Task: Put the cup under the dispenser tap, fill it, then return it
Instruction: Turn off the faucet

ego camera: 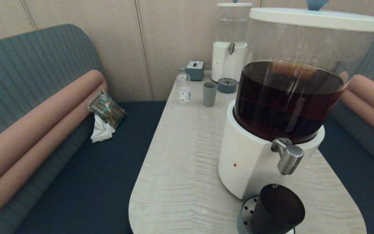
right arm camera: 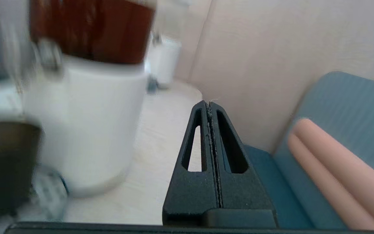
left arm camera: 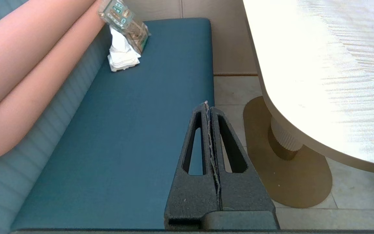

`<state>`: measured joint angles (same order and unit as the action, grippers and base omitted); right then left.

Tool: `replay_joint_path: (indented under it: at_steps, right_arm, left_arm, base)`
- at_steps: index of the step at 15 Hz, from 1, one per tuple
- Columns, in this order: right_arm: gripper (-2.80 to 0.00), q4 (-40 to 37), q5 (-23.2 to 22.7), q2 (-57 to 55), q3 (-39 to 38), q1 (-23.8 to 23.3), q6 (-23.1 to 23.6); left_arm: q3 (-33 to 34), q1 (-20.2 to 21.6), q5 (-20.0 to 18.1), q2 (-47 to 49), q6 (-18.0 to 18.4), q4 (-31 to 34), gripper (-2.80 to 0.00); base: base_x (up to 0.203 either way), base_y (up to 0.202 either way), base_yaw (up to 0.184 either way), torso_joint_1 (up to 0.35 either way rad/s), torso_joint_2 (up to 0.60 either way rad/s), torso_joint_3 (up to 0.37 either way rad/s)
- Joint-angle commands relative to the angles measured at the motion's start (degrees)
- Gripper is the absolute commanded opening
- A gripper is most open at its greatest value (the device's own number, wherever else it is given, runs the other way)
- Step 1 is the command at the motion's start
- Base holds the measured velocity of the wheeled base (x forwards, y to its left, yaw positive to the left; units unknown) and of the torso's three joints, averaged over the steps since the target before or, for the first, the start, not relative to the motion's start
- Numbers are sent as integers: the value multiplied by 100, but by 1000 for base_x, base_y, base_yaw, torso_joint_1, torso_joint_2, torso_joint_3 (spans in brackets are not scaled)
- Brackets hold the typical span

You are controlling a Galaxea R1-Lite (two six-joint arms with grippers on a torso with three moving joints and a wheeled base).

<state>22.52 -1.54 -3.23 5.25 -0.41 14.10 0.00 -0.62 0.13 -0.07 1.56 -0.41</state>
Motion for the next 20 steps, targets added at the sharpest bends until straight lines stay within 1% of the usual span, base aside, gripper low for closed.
replay_joint_path:
  at_steps: [1,2,3,4,7,10,12,14,20]
  right_arm:
    - [-280,101,17,283,-508,1,160]
    - [-280,73,34,315,-622,4,123]
    - [-280,-244,43,337,-593,6,3]
    - [-280,-643,46,339,-582,6,-80]
    - [-280,-1915,4,341,-578,6,-134]
    - [-280,-2040,-136,340,-578,6,-204]
    - [-280,-2305,-117,338,-573,6,-353]
    - [-280,-2270,-93,332,-578,6,-558]
    - [-280,-2270,-84,316,-569,6,-695]
  left_arm:
    - [0,1,4,-1,2,-2,-280]
    - [0,1,4,-1,2,-2,-280]
    - [0,1,4,-1,2,-2,-280]
    - [0,1,4,-1,2,-2,-280]
    - [0,1,4,-1,2,-2,-280]
    - [0,1,4,-1,2,-2,-280]
    - [0,1,4,-1,2,-2,-280]
    - [0,1,4,-1,2,-2,-280]
    - [0,1,4,-1,2,-2,-280]
  base:
    - [0,0,0,0,0,0]
    - [0,0,0,0,0,0]
    - [0,0,0,0,0,0]
    - [0,0,0,0,0,0]
    - [0,0,0,0,0,0]
    - [0,0,0,0,0,0]
    - [0,0,0,0,0,0]
    - [0,0,0,0,0,0]
    - [0,0,0,0,0,0]
